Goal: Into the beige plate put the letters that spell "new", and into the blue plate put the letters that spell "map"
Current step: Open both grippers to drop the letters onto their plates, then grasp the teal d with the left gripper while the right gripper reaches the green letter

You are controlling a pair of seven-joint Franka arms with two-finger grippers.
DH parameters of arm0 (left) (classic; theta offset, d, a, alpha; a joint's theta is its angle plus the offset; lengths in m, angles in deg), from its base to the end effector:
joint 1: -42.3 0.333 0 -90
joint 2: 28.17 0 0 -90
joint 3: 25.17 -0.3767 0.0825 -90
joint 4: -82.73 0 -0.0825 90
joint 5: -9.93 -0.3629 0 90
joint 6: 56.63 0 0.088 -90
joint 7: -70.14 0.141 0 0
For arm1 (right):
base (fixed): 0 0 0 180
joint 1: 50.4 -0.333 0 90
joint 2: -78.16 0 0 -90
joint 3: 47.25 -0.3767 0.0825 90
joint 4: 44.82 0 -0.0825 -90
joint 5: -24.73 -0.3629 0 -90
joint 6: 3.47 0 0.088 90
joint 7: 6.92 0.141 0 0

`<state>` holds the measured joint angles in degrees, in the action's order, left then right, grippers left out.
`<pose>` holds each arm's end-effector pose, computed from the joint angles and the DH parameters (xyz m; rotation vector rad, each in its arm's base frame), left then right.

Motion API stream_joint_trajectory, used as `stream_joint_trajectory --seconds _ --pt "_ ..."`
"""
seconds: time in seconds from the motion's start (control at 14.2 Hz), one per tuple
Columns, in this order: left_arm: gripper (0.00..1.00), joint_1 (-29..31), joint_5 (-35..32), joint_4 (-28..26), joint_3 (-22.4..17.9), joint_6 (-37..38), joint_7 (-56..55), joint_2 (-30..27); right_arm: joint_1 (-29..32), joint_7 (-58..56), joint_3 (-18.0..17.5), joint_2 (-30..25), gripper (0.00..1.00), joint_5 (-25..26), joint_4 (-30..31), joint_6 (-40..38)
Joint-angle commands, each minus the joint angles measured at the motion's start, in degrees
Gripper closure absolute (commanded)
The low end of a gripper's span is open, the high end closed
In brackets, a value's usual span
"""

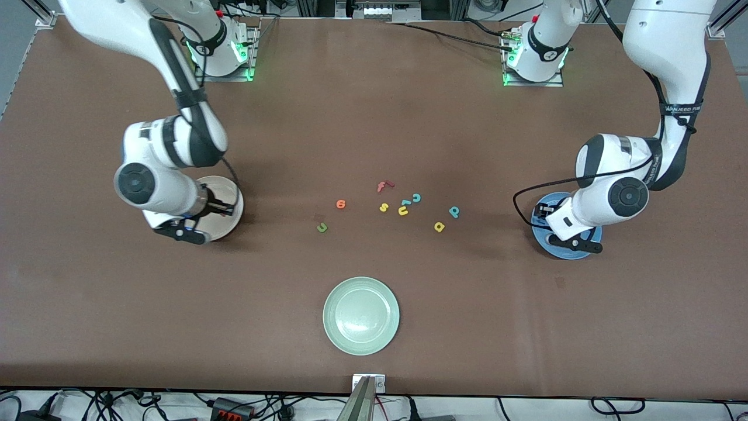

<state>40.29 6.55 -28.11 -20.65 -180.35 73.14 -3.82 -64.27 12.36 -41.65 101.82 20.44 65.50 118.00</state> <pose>0.5999 -0.0618 0.2879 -3.0921 0.3106 0.3085 0.5931 0.0954 0.2966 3.0703 -0.3613 -0.3321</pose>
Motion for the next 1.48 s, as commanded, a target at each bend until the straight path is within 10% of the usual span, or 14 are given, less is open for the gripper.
stream_joint_trajectory --seconds 0.0,0.28,0.35,0.42,0.49,0.99,1.2,1.41 --pt "0.00 -0.1 -0.8 2.0 5.6 2.6 -0.7 -1.8 2.3 -3.8 -0.9 -0.6 0.85 -0.4 3.9 1.1" --pt "0.00 -2.0 -0.9 2.0 12.1 -0.4 -19.4 0.2 2.3 -3.9 -1.0 3.1 0.80 -0.1 6.0 7.7" --pt "0.00 -3.7 -0.9 2.0 12.4 -0.8 -28.4 1.0 2.5 -3.9 -0.9 3.4 0.64 -0.1 6.2 8.2" --pt "0.00 -4.9 -0.9 1.4 12.4 -2.6 -35.5 1.7 2.6 -3.0 -1.0 3.0 0.04 -0.3 5.9 7.7" --pt "0.00 -6.0 -0.9 0.1 12.4 -5.5 -43.7 2.4 2.5 -3.0 -1.0 1.8 0.00 -0.3 5.4 6.6" --pt "0.00 -7.8 -1.1 -3.7 12.3 -16.5 -59.2 7.0 -9.2 -4.9 -1.6 6.9 0.00 -0.4 -12.4 2.4" --pt "0.31 -7.7 -1.1 -3.6 12.2 -18.5 -59.8 8.3 -14.4 -7.1 -1.6 13.4 0.00 -0.1 -20.2 2.5" --pt "0.34 -7.1 -1.1 -3.5 12.2 -20.1 -59.8 9.0 -16.8 -12.3 -1.6 17.6 0.00 0.0 -24.7 2.5"
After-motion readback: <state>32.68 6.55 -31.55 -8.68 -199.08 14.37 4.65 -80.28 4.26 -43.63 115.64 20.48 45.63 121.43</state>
